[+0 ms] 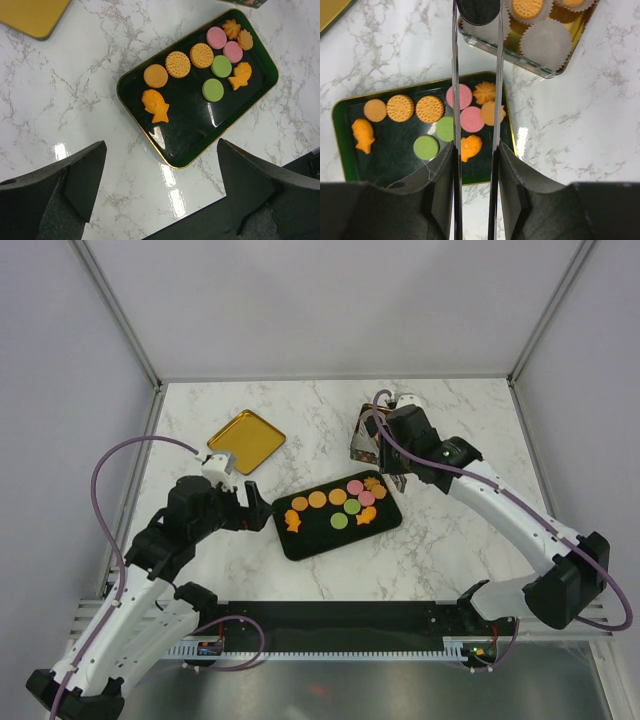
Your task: Pack the cookies
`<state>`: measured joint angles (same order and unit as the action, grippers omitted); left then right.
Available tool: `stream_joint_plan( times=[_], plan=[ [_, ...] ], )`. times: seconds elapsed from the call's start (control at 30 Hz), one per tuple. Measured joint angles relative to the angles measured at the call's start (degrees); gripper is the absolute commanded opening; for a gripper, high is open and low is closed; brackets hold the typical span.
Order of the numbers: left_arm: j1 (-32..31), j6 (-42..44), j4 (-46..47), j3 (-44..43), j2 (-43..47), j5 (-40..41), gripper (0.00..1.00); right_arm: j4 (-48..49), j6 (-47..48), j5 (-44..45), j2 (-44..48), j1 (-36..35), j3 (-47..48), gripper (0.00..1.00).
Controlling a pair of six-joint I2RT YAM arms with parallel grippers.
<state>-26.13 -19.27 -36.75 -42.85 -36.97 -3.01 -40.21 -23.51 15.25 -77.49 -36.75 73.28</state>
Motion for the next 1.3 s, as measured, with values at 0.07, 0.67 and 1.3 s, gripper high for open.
stream_joint_plan(
  times=[0.07, 0.67, 1.3],
  plan=[
    [0.0, -0.2, 0.07, -0.07, -1.22, 0.11, 1.0, 0.11, 0.85, -0.85, -1.68, 2.6, 0.57, 0.34],
    [0.81, -0.57, 6.93, -10.32, -17.33, 1.18, 1.0, 1.77, 4.02, -8.39, -11.52, 6.32, 2.27, 0.33],
    [7.21, -0.57, 10.1, -8.39, -17.49, -5.16, 1.0, 3.43, 4.26, -8.94, -15.02, 7.63, 3.06, 0.36]
  ],
)
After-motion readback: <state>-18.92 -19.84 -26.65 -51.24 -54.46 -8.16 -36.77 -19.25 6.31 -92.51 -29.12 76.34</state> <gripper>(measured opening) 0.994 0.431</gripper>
